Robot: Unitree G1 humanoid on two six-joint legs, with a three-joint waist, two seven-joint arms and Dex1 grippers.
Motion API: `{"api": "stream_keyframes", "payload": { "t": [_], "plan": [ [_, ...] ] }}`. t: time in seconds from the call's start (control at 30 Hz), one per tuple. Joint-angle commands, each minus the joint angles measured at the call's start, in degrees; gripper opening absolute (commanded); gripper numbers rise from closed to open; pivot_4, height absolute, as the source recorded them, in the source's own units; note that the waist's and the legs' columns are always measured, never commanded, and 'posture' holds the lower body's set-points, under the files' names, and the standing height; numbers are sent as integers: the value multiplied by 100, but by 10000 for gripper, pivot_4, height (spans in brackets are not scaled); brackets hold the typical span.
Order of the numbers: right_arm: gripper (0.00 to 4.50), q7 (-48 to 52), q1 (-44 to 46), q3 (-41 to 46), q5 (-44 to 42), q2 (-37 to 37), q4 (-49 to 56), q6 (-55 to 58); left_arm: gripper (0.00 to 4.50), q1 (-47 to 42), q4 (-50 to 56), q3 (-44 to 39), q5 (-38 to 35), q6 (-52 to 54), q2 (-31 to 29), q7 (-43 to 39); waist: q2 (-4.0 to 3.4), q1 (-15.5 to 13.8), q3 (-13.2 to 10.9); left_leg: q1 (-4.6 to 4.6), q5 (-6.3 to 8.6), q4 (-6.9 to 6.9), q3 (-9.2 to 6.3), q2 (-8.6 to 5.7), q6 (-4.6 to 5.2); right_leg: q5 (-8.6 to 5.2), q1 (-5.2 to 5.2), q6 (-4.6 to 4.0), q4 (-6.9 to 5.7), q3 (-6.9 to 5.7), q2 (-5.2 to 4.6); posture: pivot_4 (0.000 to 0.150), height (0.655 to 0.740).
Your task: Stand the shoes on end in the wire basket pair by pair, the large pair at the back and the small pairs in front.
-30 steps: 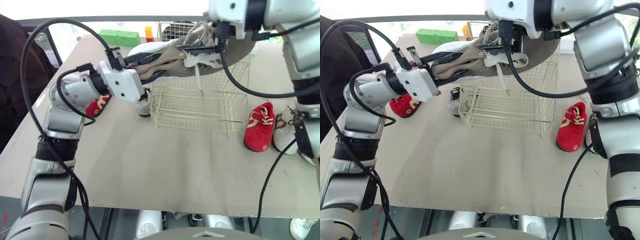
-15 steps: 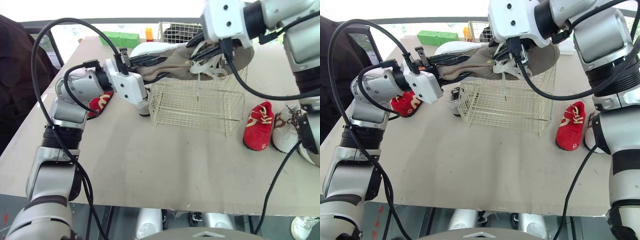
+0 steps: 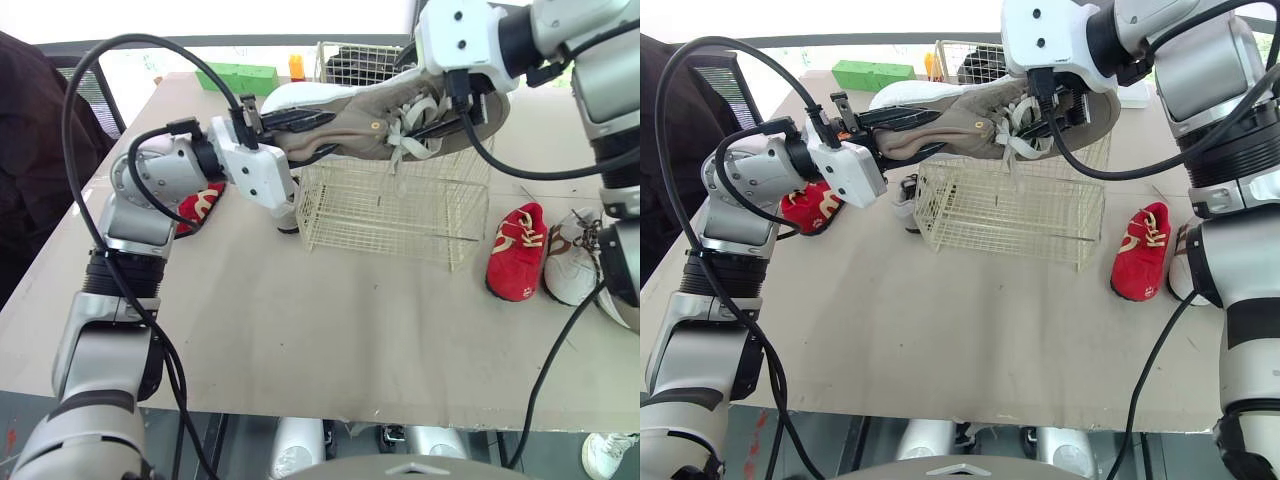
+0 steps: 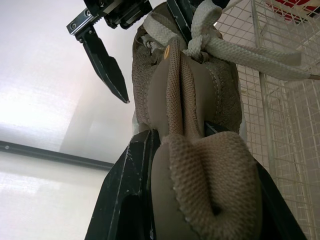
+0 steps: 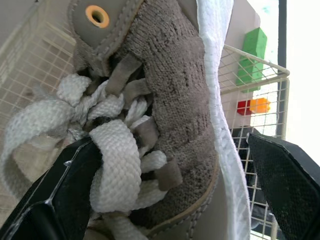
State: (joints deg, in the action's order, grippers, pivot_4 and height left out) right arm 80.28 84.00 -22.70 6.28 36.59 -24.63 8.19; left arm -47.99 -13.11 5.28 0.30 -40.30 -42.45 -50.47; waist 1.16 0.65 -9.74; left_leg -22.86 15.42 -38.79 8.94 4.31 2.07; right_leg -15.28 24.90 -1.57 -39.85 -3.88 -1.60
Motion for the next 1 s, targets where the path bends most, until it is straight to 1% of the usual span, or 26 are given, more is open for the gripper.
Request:
{"api": "stream_keyframes", "payload": {
  "t": [0.03, 0.1, 0.2, 0.27, 0.33, 0.37, 0.43, 0.47, 0.5, 0.53, 0.57, 0.6, 0.63, 0.67, 0.7, 0.73, 0.77, 0.8, 0.93, 0.97, 1.0],
  "plan": [
    [26376, -53, -53, 18, 184, 17, -68, 25, 10429, -219, 390, -253, -276, -81, 8, 184, 0, -2, 0, 0, 0, 0, 3, 0, 0, 0, 1, 0, 0, 1, 0, 1500, 7400],
    [17819, -48, -78, 43, 174, 16, -25, 25, 10429, -222, 380, -276, -248, -148, -15, 197, 0, 1, 0, 0, 0, 0, 4, 1, 0, 0, 1, 0, 0, 1, 0, 1500, 7400],
    [7445, -86, -136, 105, 149, 16, 85, 78, 10429, -228, 430, -393, -223, -343, 19, 369, 0, 5, 0, -1, 0, 0, 8, 2, 0, 0, 3, 0, 1, 5, 1, 1500, 7400],
    [1030, -172, -177, 185, 128, -2, 162, 164, 10429, -209, 536, -448, -393, -234, 24, 370, 0, 4, 0, -2, 0, 0, 9, 4, 0, 0, 5, 0, 1, 5, 2, 1500, 7400],
    [0, -302, -214, 307, 69, -35, 259, 337, 19668, -95, 726, -495, -908, 350, -1, 193, 0, 9, 0, -4, 0, 0, 12, 5, 0, 0, 6, 0, 1, 7, 2, 1500, 7400],
    [0, -373, -230, 383, 29, -55, 321, 459, 23219, -41, 847, -585, -1220, 828, 16, 208, 0, 10, 0, -6, 0, -2, 12, 6, 0, 0, 7, 0, 2, 9, 2, 1500, 7400],
    [0, -533, -247, 593, -115, -122, 459, 846, 32243, 77, 1309, -810, -2381, 2489, 67, 409, 0, 13, 0, -8, 0, -6, 12, 10, 0, 0, 8, 0, 1, 9, 3, 1500, 7400],
    [0, -629, -235, 715, -204, -171, 510, 1088, 37789, 150, 1579, -920, -3080, 3486, 39, 568, 0, 32, -1, -12, 0, -10, 10, 14, 0, 0, 9, 0, 0, 10, 4, 1500, 7400],
    [0, -723, -223, 831, -298, -217, 575, 1349, 42427, 238, 1841, -1050, -3719, 4355, 3, 772, -1, 42, -1, -12, 0, -17, 10, 19, 0, 0, 9, 0, -1, 13, 9, 1500, 7400],
    [0, -830, -200, 946, -385, -267, 624, 1611, 43921, 305, 2052, -1216, -4073, 4855, 17, 1026, -2, 52, -2, -11, -1, -19, 8, 21, -1, 0, 9, 0, -2, 18, 14, 1500, 7400],
    [0, -939, -183, 1056, -471, -307, 677, 1856, 43921, 395, 2273, -1408, -4549, 5351, 85, 1417, -2, 69, -2, -10, -1, -19, 9, 21, -1, 0, 9, 0, -2, 19, 15, 1500, 7400],
    [0, -1053, -182, 1195, -595, -360, 753, 2126, 43921, 575, 2552, -1585, -5361, 5993, 87, 1781, -2, 73, -2, -9, -1, -19, 6, 25, -1, 0, 8, 0, -3, 23, 18, 1500, 7400],
    [0, -1166, -188, 1305, -693, -408, 828, 2330, 43921, 731, 2792, -1725, -5827, 6412, 90, 1994, -2, 81, -2, -9, -1, -20, 4, 25, -1, 0, 9, 0, -4, 24, 18, 1500, 7400],
    [0, -1322, -199, 1433, -793, -476, 909, 2543, 43921, 898, 2986, -1904, -6569, 6823, 168, 2444, -1, 81, -2, -10, -1, -19, 3, 25, -1, 0, 9, 0, -3, 25, 17, 1500, 7400],
    [0, -1451, -217, 1542, -887, -537, 995, 2719, 43921, 1067, 3135, -2052, -7407, 7161, 218, 2867, -1, 84, -2, -10, -1, -19, 2, 24, -1, 0, 8, 0, -1, 25, 17, 1500, 7400],
    [0, -1654, -234, 1693, -983, -628, 1080, 2894, 43921, 1280, 3339, -2152, -7900, 7335, 295, 3191, 1, 82, -3, -10, -1, -19, 0, 24, -1, 0, 6, 0, 0, 26, 14, 1500, 7400],
    [0, -1829, -240, 1831, -1082, -717, 1172, 3069, 43921, 1484, 3502, -2259, -8842, 7436, 391, 3607, 5, 79, -5, -10, -1, -19, -1, 24, -1, 0, 6, 0, -1, 26, 14, 1500, 7400],
    [0, -1940, -244, 1913, -1145, -769, 1237, 3183, 43921, 1607, 3607, -2329, -9441, 7487, 448, 3863, 7, 85, -5, -11, -1, -19, -5, 24, -2, 0, 5, 0, 2, 23, 14, 1500, 7400],
    [0, -2382, -267, 2206, -1455, -985, 1610, 3658, 43921, 2075, 3862, -2315, -9546, 7900, 276, 4207, 7, 84, -7, -8, -1, -19, -8, 16, -2, 1, 2, -1, -3, 22, 13, 1500, 7400],
    [0, -2454, -314, 2248, -1560, -1026, 1767, 3803, 43921, 2103, 3888, -2189, -9329, 7990, 231, 4209, 8, 73, -7, -7, -1, -19, -9, 13, -2, 1, 2, -1, -5, 22, 13, 1500, 7400],
    [0, -2545, -410, 2253, -1635, -1059, 1968, 3929, 43921, 2099, 3904, -2161, -9523, 7988, 336, 4269, 8, 58, -7, -8, 0, -19, -10, 12, -2, 1, 2, -1, -4, 21, 14, 1500, 7400]
  ]
}}
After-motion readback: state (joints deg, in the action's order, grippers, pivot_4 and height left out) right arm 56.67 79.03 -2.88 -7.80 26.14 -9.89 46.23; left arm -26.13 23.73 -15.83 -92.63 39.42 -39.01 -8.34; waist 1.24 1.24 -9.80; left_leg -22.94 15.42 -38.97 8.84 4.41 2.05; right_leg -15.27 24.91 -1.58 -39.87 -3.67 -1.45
